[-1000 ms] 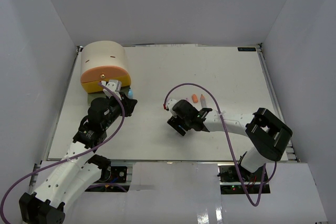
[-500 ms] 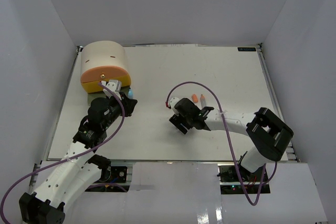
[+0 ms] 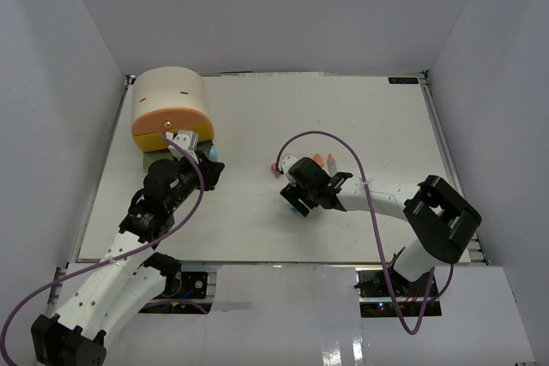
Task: Sort the stationery into containers
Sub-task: Pick up the pen cap from the center of the board.
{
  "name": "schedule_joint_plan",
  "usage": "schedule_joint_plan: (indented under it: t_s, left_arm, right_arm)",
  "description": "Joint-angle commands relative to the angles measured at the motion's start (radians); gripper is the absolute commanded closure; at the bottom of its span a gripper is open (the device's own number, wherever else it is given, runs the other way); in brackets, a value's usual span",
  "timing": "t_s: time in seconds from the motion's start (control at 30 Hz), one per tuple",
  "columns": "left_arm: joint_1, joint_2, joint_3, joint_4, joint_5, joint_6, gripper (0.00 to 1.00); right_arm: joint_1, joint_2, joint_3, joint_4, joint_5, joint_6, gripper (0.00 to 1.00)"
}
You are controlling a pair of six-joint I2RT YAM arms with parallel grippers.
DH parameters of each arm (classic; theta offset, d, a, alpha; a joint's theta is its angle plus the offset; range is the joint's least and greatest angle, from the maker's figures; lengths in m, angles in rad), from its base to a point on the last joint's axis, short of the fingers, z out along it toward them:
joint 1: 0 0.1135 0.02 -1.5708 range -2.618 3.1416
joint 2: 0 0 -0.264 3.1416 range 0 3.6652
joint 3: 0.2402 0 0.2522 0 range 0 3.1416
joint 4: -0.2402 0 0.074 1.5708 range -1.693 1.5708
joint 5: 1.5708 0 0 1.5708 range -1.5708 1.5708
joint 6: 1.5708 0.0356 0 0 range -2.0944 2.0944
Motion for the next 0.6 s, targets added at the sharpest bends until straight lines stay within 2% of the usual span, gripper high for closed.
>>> schedule_joint_plan:
  t_s: [0.0,0.1,0.23,0.37,0.57]
  left_arm:
    - [0.004,-0.004,-0.001,0.012,0.014,-0.005,0.95]
    - [0.004,-0.004,-0.001,0.011,0.014,-0.005,0.95]
    - [0.004,-0.003,-0.001,0.011,0.012,-0.002,0.95]
    - [0.004,-0.006,0.002,0.011,0.014,0.003,0.95]
    - [0.004,-0.009,-0.001,0.011,0.014,0.007,0.95]
  right_arm:
    - [-0.007,-0.001,-0.013,-0.08,0.018,-0.006,0.19]
    - [-0.005,-0.032,-0.002,-0.11,0.035,0.008,0.19]
    - [-0.007,-0.078,0.073,-0.245,0.086,0.08,0.19]
    - [-0.005,-0.116,0.22,-0.372,0.084,0.269,0.21]
    - [-0.002,-0.092,0.315,-0.452,0.011,0.448,0.24]
